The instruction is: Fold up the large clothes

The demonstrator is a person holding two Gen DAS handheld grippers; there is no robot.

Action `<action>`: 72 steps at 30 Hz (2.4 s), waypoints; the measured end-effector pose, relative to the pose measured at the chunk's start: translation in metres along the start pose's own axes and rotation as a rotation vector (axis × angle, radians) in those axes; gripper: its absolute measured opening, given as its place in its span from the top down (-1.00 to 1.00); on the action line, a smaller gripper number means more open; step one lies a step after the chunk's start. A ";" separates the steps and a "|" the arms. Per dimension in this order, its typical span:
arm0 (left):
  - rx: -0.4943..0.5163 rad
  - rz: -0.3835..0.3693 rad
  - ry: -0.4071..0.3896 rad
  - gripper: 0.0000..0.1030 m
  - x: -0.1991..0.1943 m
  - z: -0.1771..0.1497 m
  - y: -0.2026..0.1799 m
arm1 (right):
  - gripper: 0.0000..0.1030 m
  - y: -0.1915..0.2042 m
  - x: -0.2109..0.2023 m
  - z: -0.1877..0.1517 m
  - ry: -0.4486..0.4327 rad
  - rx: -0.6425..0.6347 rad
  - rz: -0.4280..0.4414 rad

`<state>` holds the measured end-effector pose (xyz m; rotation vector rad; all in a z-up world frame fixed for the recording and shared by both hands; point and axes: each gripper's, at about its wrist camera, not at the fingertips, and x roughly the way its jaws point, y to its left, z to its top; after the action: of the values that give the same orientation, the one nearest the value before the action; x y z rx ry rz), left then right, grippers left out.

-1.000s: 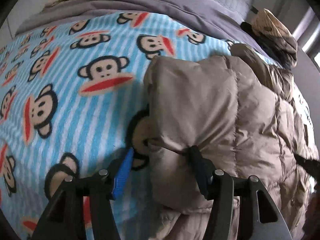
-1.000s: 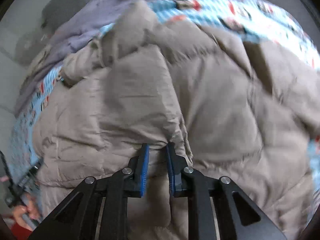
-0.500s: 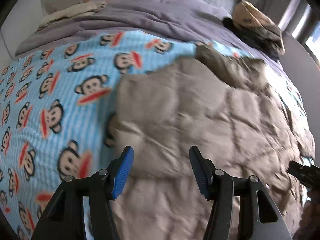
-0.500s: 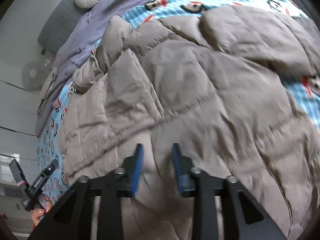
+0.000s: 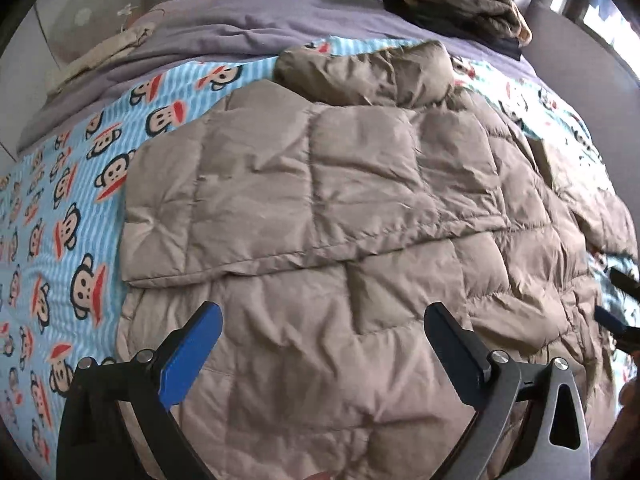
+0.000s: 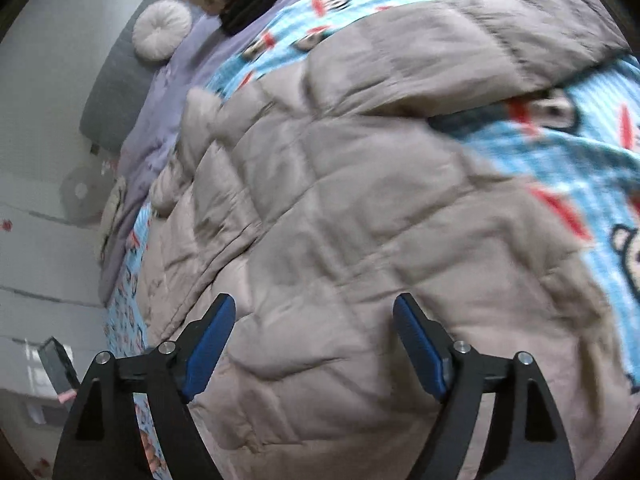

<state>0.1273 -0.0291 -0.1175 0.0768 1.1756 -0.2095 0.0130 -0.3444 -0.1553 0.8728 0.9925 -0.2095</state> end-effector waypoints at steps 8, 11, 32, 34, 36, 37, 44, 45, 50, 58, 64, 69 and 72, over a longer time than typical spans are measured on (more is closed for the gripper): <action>0.022 0.014 0.050 -0.96 0.012 -0.001 -0.050 | -0.99 -0.080 -0.036 0.047 -0.059 0.135 0.012; 0.035 -0.019 0.086 -0.96 0.016 -0.001 -0.069 | -0.99 -0.108 -0.050 0.071 -0.086 0.189 0.001; -0.027 -0.020 0.051 -0.96 0.004 0.022 -0.110 | 0.71 -0.238 -0.030 0.206 -0.197 0.713 0.415; -0.046 -0.017 0.040 -0.96 0.001 0.024 -0.101 | 0.78 -0.221 -0.034 0.216 -0.213 0.647 0.403; -0.070 -0.009 0.031 -0.96 -0.001 0.025 -0.088 | 0.78 -0.187 -0.040 0.227 -0.219 0.527 0.374; -0.082 0.000 0.028 -0.96 -0.001 0.026 -0.080 | 0.78 -0.171 -0.044 0.230 -0.221 0.468 0.358; -0.162 0.053 -0.009 -0.96 -0.001 0.033 -0.021 | 0.78 0.010 -0.037 0.236 -0.227 -0.090 0.284; -0.177 0.057 -0.014 -0.96 -0.001 0.034 -0.013 | 0.78 0.042 -0.030 0.229 -0.222 -0.191 0.271; -0.257 0.075 -0.053 -0.96 -0.001 0.038 0.035 | 0.78 0.168 0.034 0.164 -0.122 -0.571 0.201; -0.336 0.064 -0.084 -0.96 0.011 0.035 0.082 | 0.78 0.204 0.142 0.059 0.094 -0.763 0.043; -0.376 0.009 -0.056 -0.96 0.033 0.036 0.084 | 0.77 0.187 0.166 0.044 0.168 -0.798 -0.059; -0.351 -0.017 -0.058 -0.96 0.039 0.043 0.076 | -0.26 0.167 0.130 0.066 0.171 -0.618 0.020; -0.352 -0.052 -0.066 -0.96 0.040 0.049 0.075 | -0.31 0.140 0.106 0.089 0.109 -0.448 0.091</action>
<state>0.2023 0.0313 -0.1395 -0.2685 1.1342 -0.0476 0.2029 -0.2933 -0.1418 0.5198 1.0447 0.1379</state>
